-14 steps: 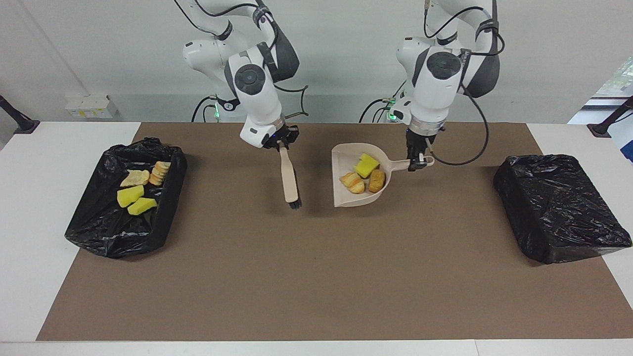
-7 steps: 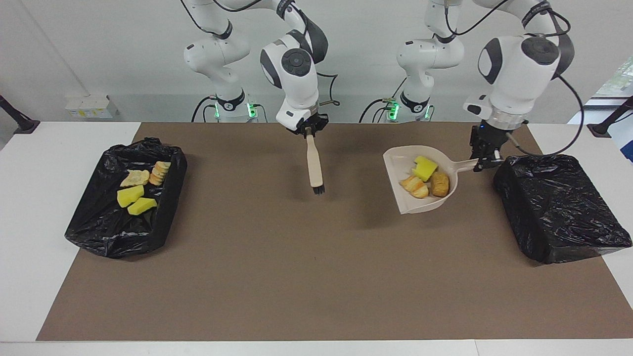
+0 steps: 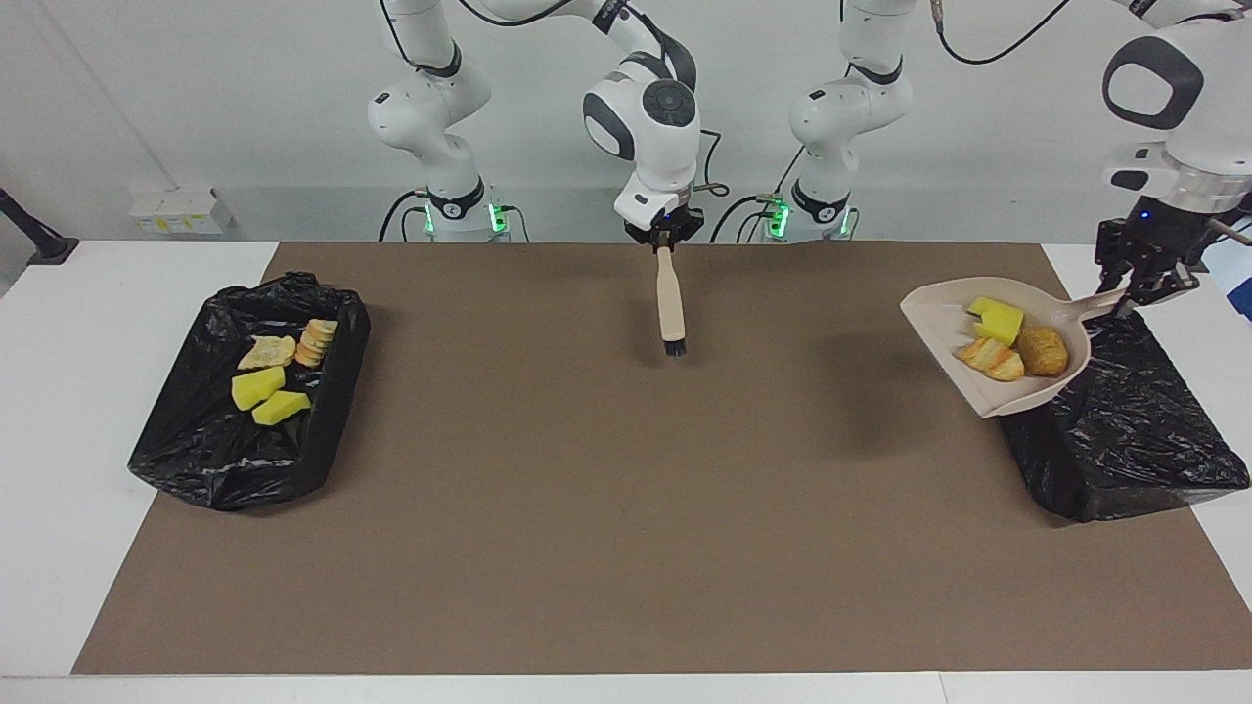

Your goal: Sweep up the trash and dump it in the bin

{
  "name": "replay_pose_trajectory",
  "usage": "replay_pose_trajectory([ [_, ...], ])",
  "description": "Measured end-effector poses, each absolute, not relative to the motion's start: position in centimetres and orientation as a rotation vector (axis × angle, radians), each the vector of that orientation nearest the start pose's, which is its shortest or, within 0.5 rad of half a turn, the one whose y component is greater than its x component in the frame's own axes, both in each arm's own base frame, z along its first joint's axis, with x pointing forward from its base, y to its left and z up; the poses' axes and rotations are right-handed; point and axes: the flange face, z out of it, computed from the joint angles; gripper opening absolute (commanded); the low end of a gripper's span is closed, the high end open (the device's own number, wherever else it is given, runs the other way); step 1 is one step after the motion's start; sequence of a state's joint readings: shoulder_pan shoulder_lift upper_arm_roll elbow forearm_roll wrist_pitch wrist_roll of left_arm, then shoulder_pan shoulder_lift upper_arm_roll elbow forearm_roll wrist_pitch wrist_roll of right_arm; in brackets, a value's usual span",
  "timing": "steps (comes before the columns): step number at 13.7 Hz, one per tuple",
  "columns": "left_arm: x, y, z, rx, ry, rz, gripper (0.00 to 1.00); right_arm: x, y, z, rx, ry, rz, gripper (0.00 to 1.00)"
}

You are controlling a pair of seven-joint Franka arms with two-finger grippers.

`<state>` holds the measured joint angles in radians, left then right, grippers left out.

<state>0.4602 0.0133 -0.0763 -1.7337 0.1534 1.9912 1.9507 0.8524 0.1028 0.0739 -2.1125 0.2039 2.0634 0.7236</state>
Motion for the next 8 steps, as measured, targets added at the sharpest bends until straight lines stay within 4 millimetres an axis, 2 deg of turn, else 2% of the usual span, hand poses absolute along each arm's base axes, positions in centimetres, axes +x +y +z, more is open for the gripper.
replay_pose_trajectory([
  [2,54.8,26.9,58.0,-1.928,2.026,0.126,0.0,31.7,44.0,34.7,-3.121,-0.113,0.385,0.0],
  [4,55.4,29.7,57.7,-1.833,1.971,0.218,0.0,31.1,44.3,34.4,-3.142,-0.067,0.383,0.0],
  [5,55.6,30.5,57.3,-1.794,1.962,0.259,0.0,30.7,44.5,34.3,-3.153,-0.062,0.377,0.12],
  [6,55.8,31.0,56.7,-1.761,1.962,0.311,0.0,30.5,44.5,34.2,-3.161,-0.061,0.372,0.8],
  [7,56.1,31.2,56.3,-1.732,1.955,0.372,0.0,30.4,44.5,34.1,-3.165,-0.066,0.368,1.0],
  [8,56.3,31.2,56.0,-1.708,1.94,0.432,0.0,30.4,44.5,34.1,-3.171,-0.075,0.359,1.0],
])
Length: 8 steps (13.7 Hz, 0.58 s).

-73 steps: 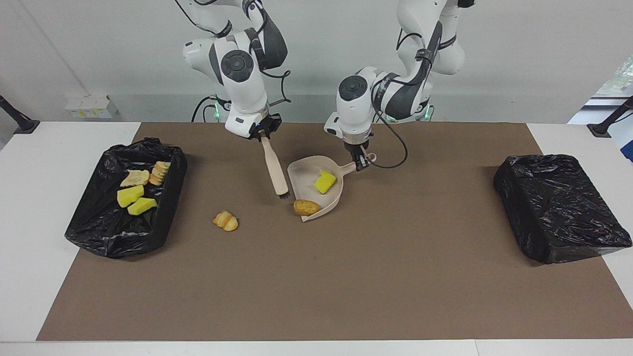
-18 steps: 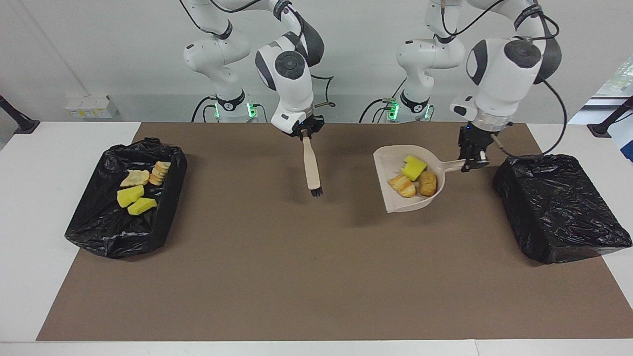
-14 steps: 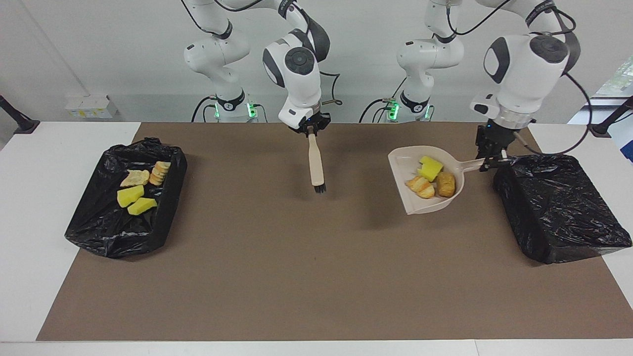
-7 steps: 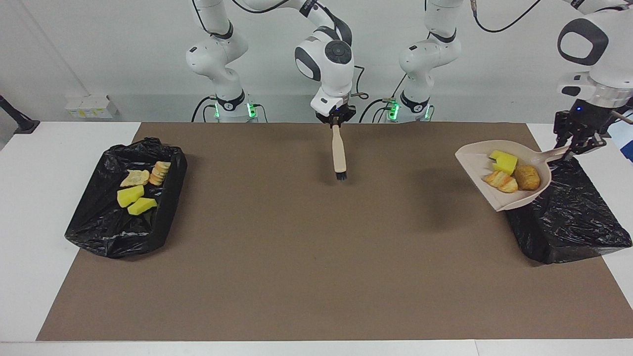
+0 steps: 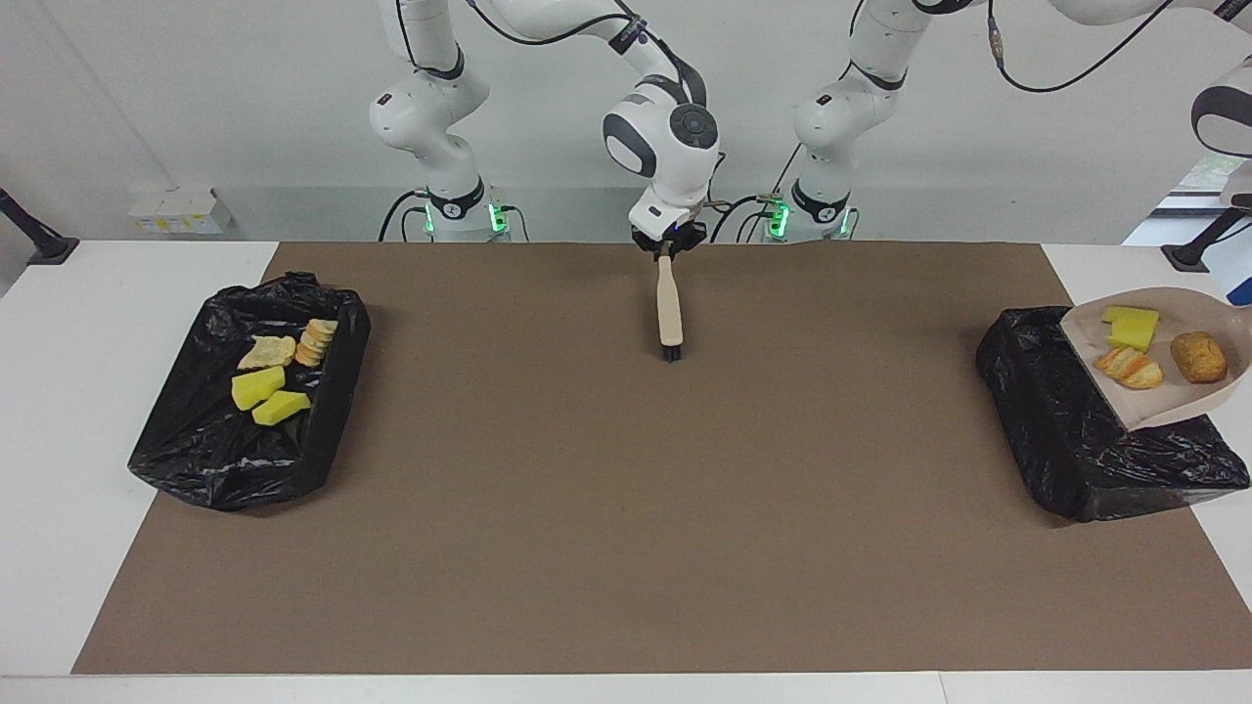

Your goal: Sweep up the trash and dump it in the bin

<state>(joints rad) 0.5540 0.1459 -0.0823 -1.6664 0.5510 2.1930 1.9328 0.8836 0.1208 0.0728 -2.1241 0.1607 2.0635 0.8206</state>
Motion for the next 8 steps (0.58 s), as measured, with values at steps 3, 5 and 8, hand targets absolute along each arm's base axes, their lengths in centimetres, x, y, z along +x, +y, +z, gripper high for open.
replay_pose_trajectory([
  [3,56.9,30.5,55.9,-1.638,1.907,0.553,0.0,30.7,44.5,34.3,-3.187,-0.101,0.324,1.0],
  [5,57.1,30.1,56.1,-1.612,1.881,0.607,0.0,31.0,44.4,34.5,-3.184,-0.094,0.315,1.0],
  [8,56.7,30.0,58.3,-1.644,1.844,0.655,0.0,33.5,43.6,36.4,-3.176,-0.067,0.308,1.0],
])
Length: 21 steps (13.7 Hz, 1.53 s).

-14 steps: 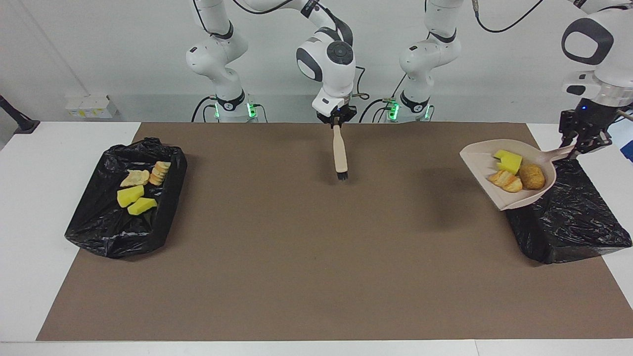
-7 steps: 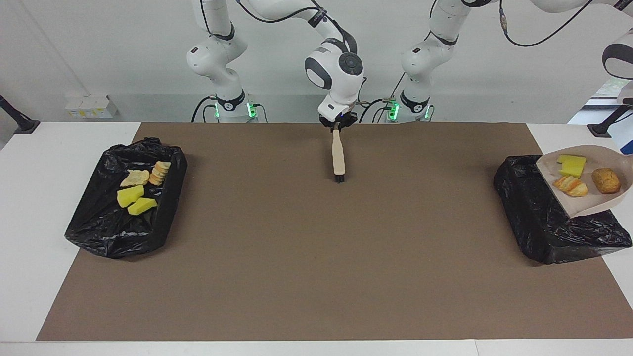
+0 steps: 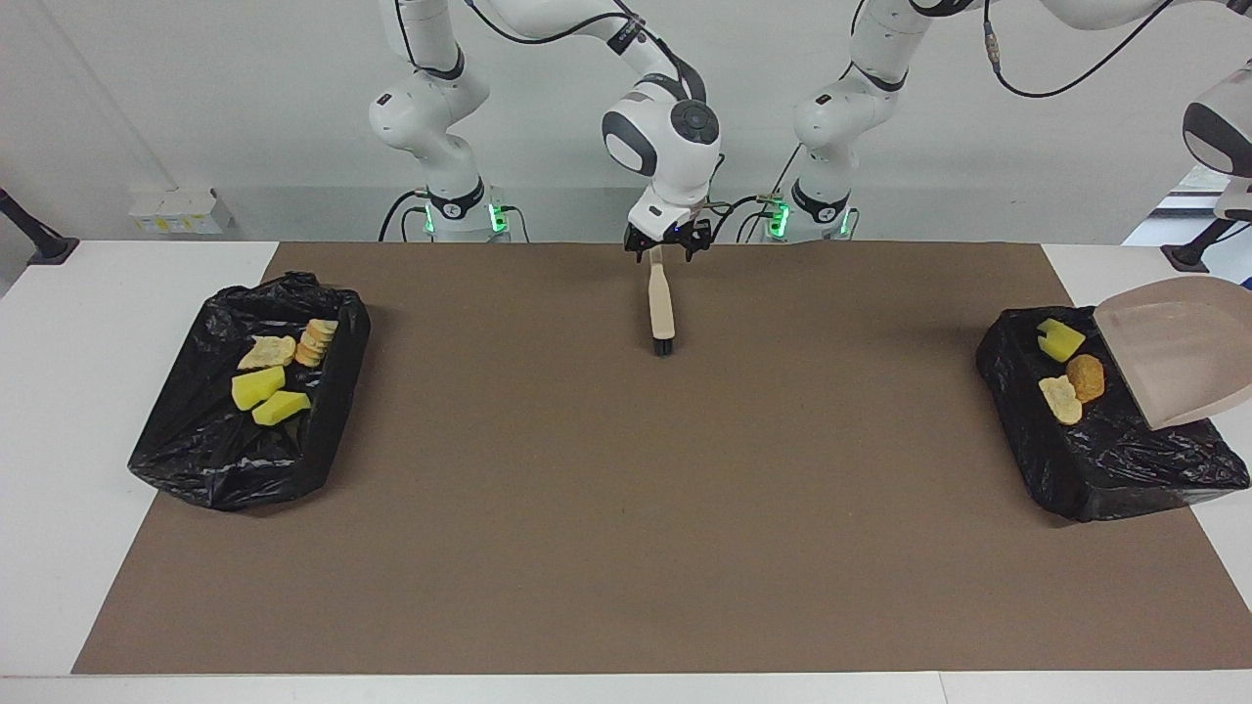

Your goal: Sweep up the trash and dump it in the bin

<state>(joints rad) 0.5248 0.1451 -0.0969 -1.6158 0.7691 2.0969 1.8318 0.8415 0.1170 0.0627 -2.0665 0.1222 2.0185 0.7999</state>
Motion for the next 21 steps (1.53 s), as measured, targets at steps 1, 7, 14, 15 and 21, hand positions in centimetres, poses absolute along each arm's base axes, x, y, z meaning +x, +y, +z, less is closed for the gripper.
replay_pose_trajectory([
  [1,56.5,30.0,60.1,-1.667,1.819,0.672,0.0,35.1,42.7,37.8,-3.173,-0.088,0.321,1.0],
  [7,57.0,19.9,61.7,-1.834,1.856,0.609,0.0,45.6,32.3,46.8,-3.099,-0.239,0.342,1.0],
  [14,56.8,-0.3,49.7,-2.444,1.577,0.427,0.0,51.9,21.9,48.8,-3.096,-0.426,0.267,1.0],
  [15,56.3,-4.4,48.6,-2.524,1.495,0.403,0.0,52.5,20.6,48.9,-3.101,-0.428,0.259,1.0],
  [21,51.7,-25.0,43.9,-2.917,0.862,0.304,0.0,55.0,14.4,50.8,-3.076,-0.569,0.196,1.0],
])
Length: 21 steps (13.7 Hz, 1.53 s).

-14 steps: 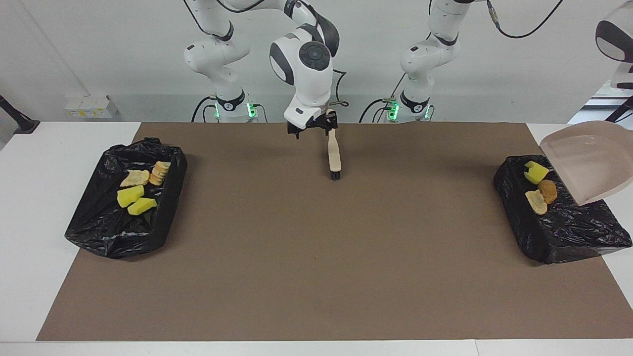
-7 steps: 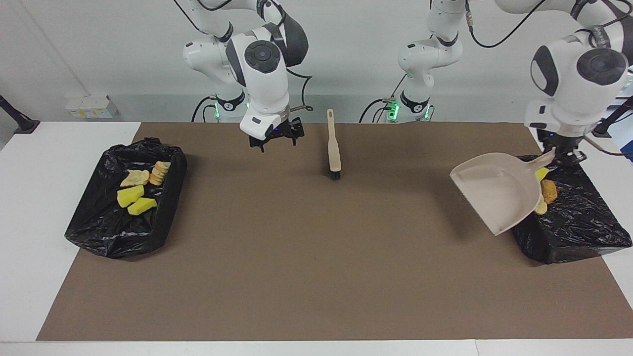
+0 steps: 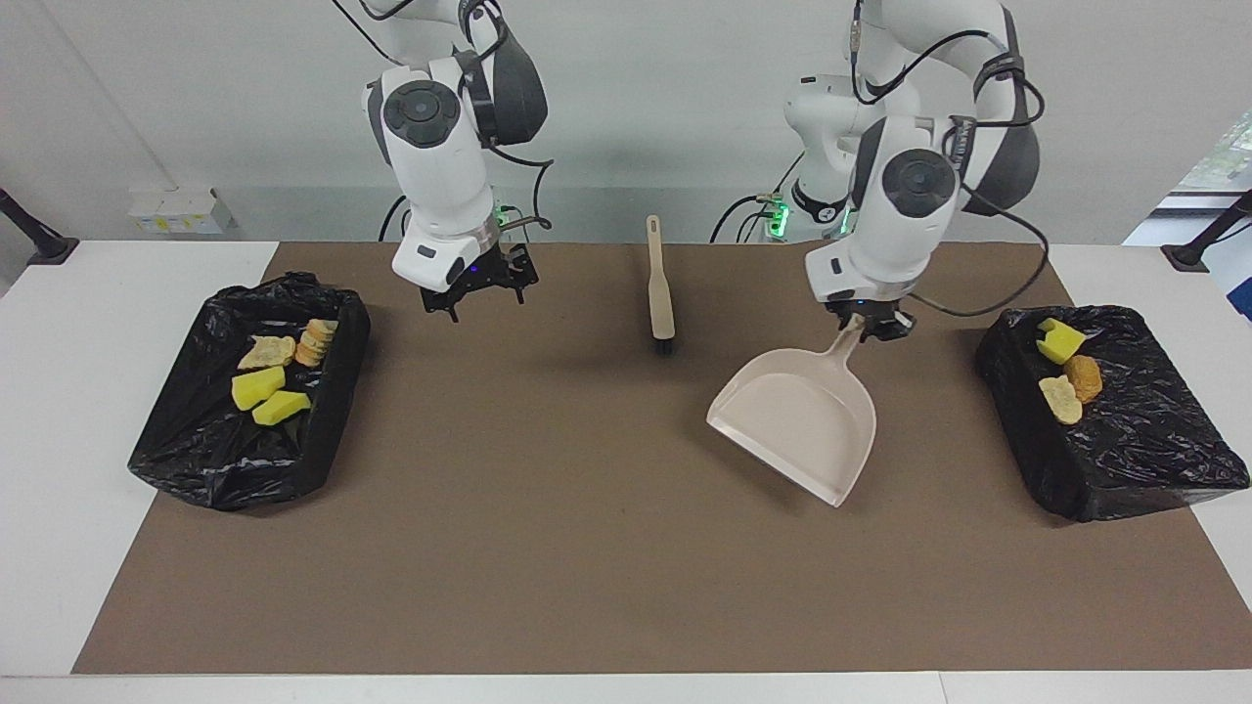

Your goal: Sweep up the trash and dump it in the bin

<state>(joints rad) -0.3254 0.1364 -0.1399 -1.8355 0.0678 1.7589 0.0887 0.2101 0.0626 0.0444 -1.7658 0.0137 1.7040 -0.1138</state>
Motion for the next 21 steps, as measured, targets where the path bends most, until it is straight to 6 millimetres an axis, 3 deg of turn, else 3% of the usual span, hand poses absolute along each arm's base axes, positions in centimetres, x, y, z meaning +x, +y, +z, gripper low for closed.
replay_pose_trajectory([
  [3,49.7,-32.5,41.5,-3.064,0.571,0.23,0.0,54.3,12.9,52.2,-3.083,-0.56,0.233,1.0],
  [6,48.7,-37.4,39.3,-3.18,0.342,0.171,0.0,54.9,8.2,53.4,-3.103,-0.43,0.199,1.0],
  [9,48.8,-39.6,37.5,-3.22,0.184,0.144,0.0,55.8,2.1,54.2,-3.149,-0.307,0.166,1.0],
  [11,49.8,-40.3,36.6,-3.227,0.091,0.151,0.0,56.1,0.6,55.1,-3.161,-0.276,0.134,1.0],
  [12,50.2,-40.5,36.3,-3.227,0.076,0.155,0.37,56.3,0.1,55.9,-3.168,-0.263,0.105,1.0],
  [13,50.5,-40.5,36.2,-3.229,0.068,0.153,0.83,56.6,-0.7,56.8,-3.172,-0.24,0.075,1.0],
  [14,50.8,-40.4,36.4,-3.232,0.056,0.144,1.0,56.7,-2.0,57.7,-3.177,-0.203,0.046,1.0],
  [18,51.7,-40.0,38.0,-3.241,0.134,0.093,1.0,56.5,-5.7,59.2,-3.186,-0.093,0.022,1.0],
  [21,52.1,-37.6,40.7,-3.198,0.151,0.081,1.0,55.8,-5.5,61.3,-3.187,0.03,0.018,1.0],
])
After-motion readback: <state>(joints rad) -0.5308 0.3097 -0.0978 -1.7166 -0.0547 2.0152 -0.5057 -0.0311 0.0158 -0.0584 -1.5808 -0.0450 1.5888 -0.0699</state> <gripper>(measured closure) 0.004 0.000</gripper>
